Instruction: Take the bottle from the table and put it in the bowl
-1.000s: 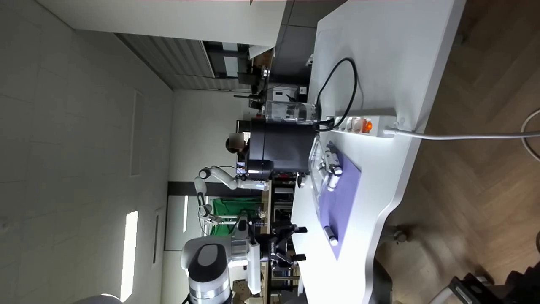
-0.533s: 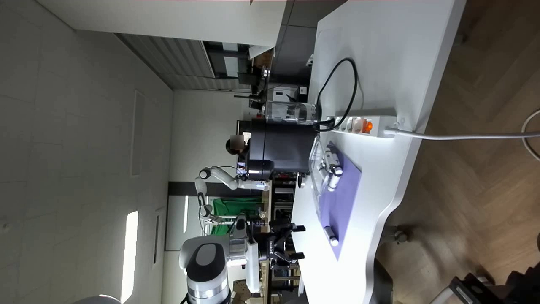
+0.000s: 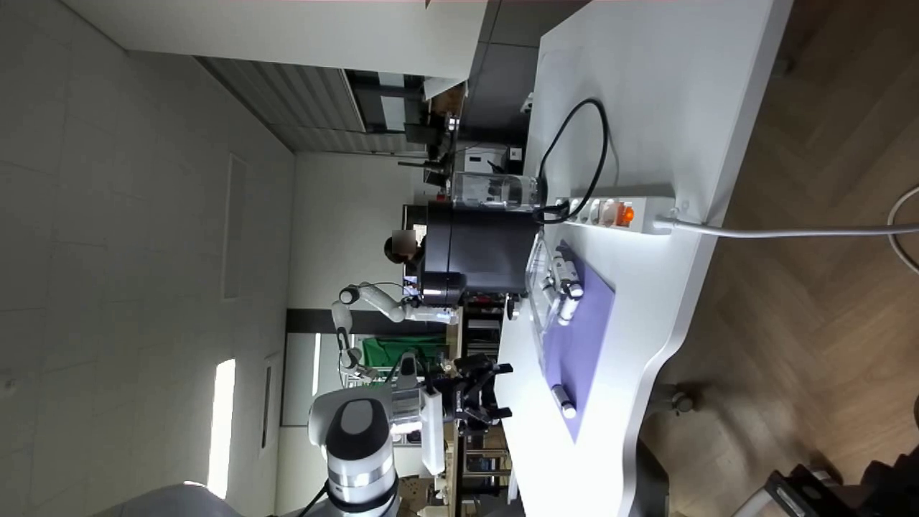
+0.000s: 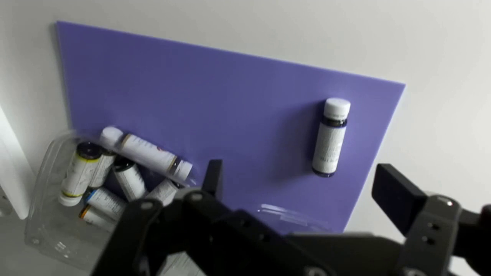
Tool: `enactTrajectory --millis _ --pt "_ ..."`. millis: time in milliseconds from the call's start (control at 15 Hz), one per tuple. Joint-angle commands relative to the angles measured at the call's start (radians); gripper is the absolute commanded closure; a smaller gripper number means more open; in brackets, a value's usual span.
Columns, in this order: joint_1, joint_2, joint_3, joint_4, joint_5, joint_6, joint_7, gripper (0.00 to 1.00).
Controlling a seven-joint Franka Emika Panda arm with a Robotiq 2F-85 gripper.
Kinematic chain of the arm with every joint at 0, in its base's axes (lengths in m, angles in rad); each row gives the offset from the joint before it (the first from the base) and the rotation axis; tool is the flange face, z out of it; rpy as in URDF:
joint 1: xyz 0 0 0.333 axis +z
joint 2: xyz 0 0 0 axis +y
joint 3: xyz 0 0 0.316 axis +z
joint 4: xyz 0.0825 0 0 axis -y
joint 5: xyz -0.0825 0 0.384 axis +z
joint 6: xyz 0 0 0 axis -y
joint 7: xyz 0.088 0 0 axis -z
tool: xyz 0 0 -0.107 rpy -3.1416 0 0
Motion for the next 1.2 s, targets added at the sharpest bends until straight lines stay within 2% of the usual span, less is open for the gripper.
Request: enactTrajectory --millis 0,667,733,800,1133 --pt "0.003 0.125 0.003 0.141 0.019 0.012 -0.007 0.0" --pt "0.035 0.392 0.04 0.399 0.044 -0.152 -0.036 0.0" --pt "0.032 0.41 0.046 0.418 0.051 -0.171 -0.041 0.25" --pt "0.034 0.425 0.045 0.434 0.051 -0.188 -0.042 0.25" --pt "0.033 0.473 0.046 0.506 0.063 -0.301 -0.039 0.61"
